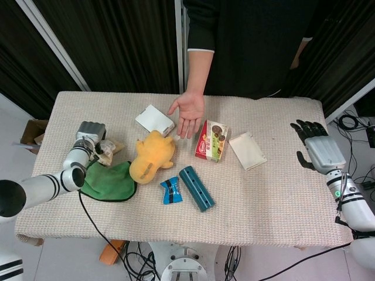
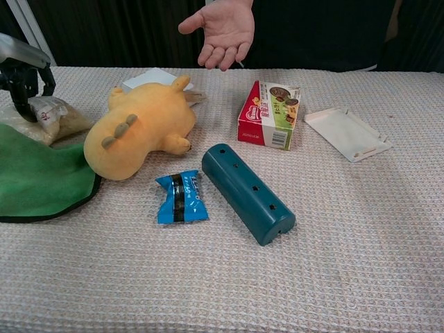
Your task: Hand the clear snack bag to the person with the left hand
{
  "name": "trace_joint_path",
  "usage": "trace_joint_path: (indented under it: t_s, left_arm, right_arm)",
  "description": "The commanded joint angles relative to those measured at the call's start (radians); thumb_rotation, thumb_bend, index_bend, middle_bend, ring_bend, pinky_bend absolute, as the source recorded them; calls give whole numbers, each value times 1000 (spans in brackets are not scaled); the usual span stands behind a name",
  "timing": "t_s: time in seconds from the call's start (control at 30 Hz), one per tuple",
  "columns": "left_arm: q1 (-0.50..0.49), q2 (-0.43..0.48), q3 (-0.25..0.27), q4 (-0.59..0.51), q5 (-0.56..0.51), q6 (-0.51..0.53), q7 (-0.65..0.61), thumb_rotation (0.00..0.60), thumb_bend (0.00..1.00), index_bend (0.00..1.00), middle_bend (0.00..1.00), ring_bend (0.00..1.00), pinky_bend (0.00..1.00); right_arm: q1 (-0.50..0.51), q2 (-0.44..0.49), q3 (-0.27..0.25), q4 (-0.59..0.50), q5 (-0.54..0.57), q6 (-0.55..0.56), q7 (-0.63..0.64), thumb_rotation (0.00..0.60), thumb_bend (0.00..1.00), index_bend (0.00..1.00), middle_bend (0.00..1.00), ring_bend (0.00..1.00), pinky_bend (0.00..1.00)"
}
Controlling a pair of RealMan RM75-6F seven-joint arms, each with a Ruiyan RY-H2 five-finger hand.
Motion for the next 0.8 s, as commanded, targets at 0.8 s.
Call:
trace_joint_path:
  t_s: [0.8]
  left_arm:
    - [77, 291, -370, -349, 428, 411, -119, 600, 394, 728, 794, 798, 702]
  right_arm:
    - [-20, 21, 4, -21, -27, 26, 16, 600, 445, 0, 0, 0, 0]
